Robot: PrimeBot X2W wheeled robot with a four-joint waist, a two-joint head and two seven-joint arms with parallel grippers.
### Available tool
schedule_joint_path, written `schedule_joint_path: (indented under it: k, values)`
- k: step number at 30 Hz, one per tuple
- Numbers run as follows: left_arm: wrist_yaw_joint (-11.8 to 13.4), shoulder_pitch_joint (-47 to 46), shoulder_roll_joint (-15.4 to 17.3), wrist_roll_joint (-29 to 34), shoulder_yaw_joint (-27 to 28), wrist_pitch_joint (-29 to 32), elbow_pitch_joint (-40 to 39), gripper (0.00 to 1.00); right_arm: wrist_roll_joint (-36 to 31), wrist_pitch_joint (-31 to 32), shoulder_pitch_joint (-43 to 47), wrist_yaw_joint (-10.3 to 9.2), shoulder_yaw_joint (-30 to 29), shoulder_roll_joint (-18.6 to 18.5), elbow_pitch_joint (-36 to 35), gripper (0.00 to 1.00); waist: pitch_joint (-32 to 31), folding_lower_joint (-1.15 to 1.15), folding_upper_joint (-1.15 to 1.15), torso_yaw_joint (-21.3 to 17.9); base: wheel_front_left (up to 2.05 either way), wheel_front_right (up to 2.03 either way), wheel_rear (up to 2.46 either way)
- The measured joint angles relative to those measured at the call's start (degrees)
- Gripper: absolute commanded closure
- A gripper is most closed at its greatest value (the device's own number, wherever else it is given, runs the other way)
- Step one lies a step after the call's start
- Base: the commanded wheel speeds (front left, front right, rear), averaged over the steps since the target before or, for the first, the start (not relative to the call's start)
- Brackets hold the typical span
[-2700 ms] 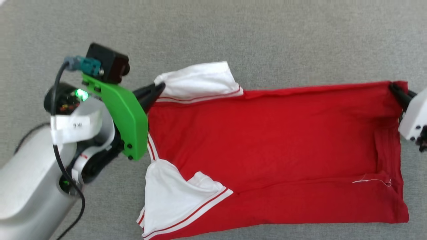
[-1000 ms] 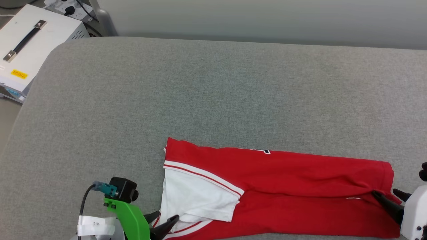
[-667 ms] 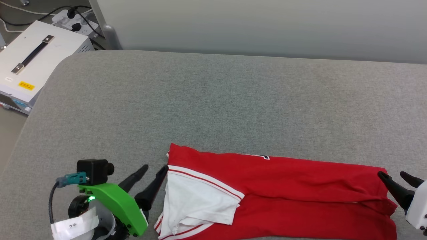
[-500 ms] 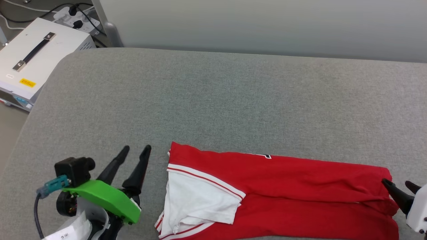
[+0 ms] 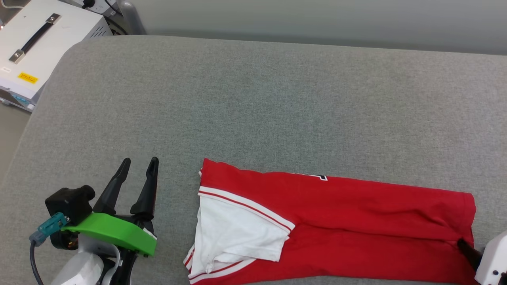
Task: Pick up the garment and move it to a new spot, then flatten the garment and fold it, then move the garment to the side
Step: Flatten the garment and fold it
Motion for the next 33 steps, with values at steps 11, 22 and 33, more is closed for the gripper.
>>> schedule_joint_path:
  k: [11,22,33]
  values:
    - [-1.2,-0.3,-0.8,1.7,0.8,0.0,1.4,0.00,1.9,-2.5,-2.4,-0.10,2.5,0.4,5.0,0.00,2.0,0.00,0.00,0.3,0.00,0.00,0.00]
    - [-2.0,-0.5,-1.7,1.9,1.3,0.0,1.8,0.00,4.4,-2.4,-2.5,-0.34,6.5,-1.1,7.2,0.00,1.1,0.00,0.00,0.7,0.00,0.00,0.00]
    - [-2.4,-0.5,-1.9,1.9,1.5,0.0,2.5,0.00,6.2,-4.6,-3.2,-0.34,8.8,-1.1,9.5,0.97,0.1,0.00,0.00,0.8,0.00,0.00,0.00]
